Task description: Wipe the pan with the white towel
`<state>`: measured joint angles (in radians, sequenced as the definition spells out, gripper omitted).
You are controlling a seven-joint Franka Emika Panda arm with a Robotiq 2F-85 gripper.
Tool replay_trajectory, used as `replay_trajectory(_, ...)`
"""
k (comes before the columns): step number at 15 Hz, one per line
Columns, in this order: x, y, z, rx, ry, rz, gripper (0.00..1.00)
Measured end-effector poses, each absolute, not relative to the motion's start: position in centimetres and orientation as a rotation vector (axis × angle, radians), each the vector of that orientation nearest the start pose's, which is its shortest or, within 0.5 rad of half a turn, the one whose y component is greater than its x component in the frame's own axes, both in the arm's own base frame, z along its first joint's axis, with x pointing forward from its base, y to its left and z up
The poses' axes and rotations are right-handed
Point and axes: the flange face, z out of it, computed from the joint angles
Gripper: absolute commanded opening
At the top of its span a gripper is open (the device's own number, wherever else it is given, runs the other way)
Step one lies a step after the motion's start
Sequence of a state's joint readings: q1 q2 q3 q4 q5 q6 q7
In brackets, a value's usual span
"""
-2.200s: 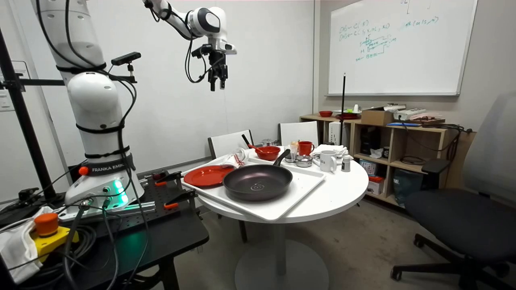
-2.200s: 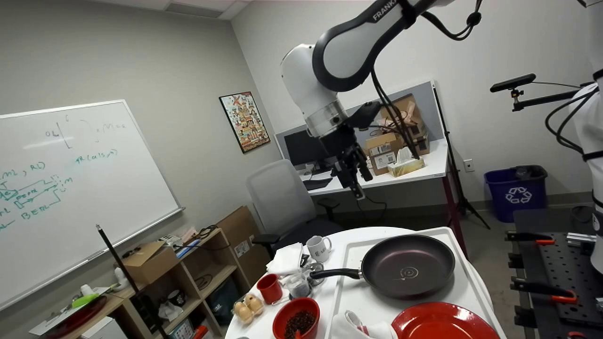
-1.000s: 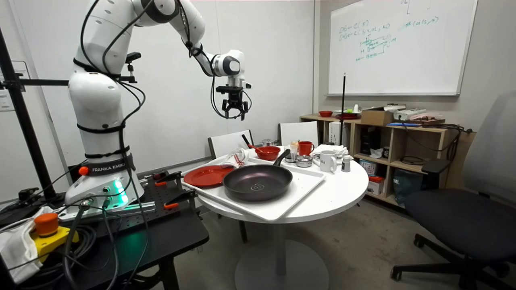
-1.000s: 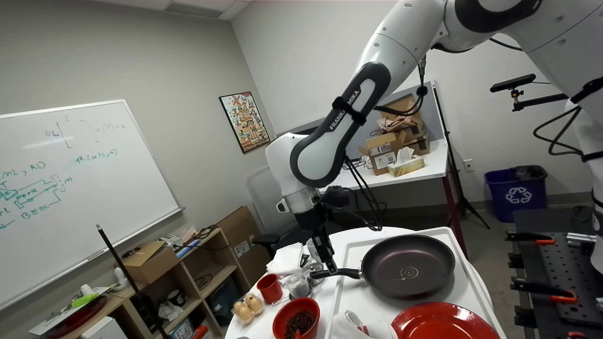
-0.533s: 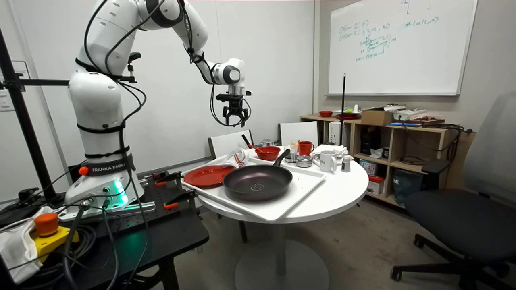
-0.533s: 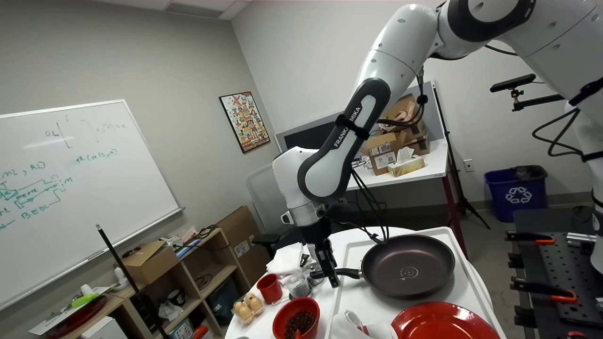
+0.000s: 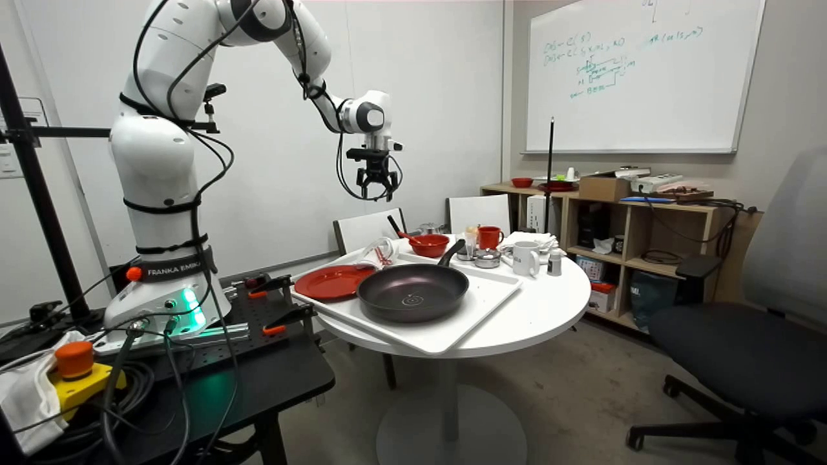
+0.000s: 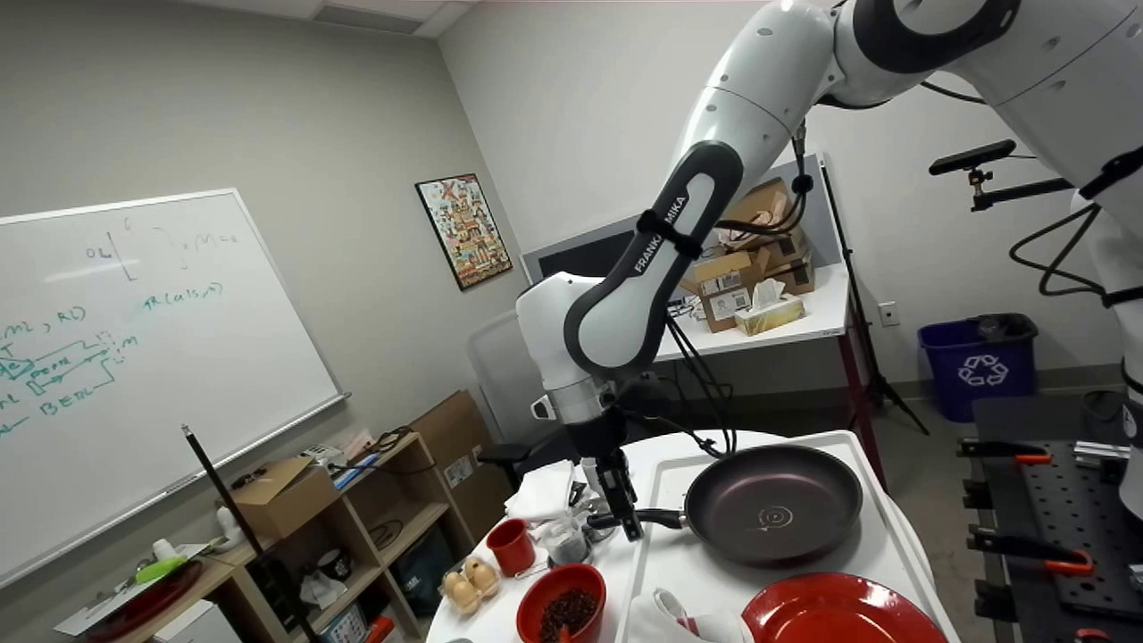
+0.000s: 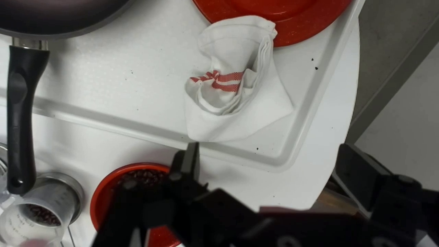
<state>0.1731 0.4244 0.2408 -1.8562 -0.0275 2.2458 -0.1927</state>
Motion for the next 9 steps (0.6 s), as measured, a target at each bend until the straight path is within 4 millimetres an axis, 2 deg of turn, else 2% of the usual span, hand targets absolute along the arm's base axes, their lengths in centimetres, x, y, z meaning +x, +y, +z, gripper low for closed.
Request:
replay_trajectory(3, 58.5, 24.6, 27.6, -2.907, -0.955, 0.089, 1.00)
replay_trajectory(9, 57.9, 24.2, 18.5, -2.871, -0.994, 0.212, 1.00)
